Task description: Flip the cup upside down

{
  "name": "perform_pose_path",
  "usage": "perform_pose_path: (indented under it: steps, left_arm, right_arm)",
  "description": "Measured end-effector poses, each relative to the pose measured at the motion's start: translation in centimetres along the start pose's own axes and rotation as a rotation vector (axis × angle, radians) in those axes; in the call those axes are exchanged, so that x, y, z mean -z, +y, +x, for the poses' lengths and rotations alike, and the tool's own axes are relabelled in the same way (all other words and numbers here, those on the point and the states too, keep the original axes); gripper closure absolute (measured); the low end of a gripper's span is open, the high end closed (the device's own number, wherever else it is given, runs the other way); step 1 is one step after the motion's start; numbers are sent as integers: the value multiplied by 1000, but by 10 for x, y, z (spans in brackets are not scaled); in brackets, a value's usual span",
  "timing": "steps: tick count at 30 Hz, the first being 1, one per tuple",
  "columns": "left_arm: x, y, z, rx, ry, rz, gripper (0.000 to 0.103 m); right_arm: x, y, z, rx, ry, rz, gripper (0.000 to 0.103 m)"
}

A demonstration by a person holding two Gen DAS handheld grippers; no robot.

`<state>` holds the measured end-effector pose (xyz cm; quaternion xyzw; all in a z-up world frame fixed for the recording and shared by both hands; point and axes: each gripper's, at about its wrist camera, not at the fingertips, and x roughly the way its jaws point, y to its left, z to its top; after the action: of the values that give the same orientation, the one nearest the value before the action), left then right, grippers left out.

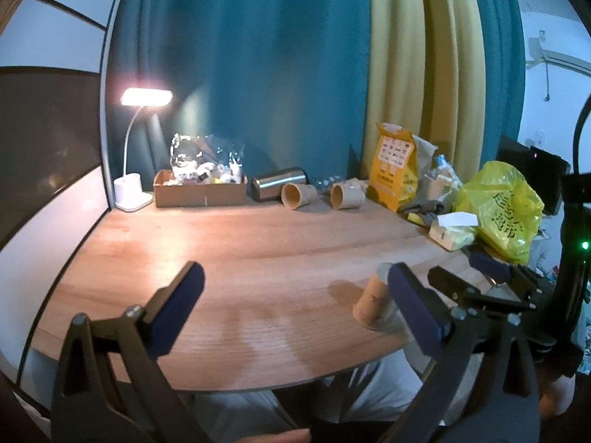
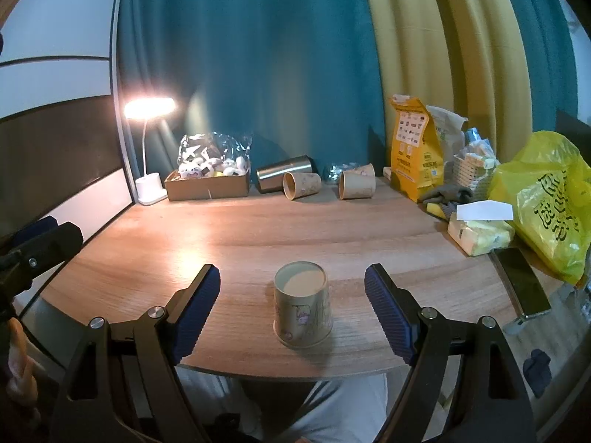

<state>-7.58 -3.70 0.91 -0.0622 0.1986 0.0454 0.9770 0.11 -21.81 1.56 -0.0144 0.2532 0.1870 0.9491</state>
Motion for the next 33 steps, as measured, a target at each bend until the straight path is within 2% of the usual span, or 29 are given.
perform_pose_path:
  steps: [9,33]
  left_arm:
    - [-2,2,-3,17,7,-1,2]
    - [-1,10,0,6,22,-40,2]
  right_arm:
    - [1,0,-4,-5,-3,4,20]
    - [5,1,-5,-9,12,7,20]
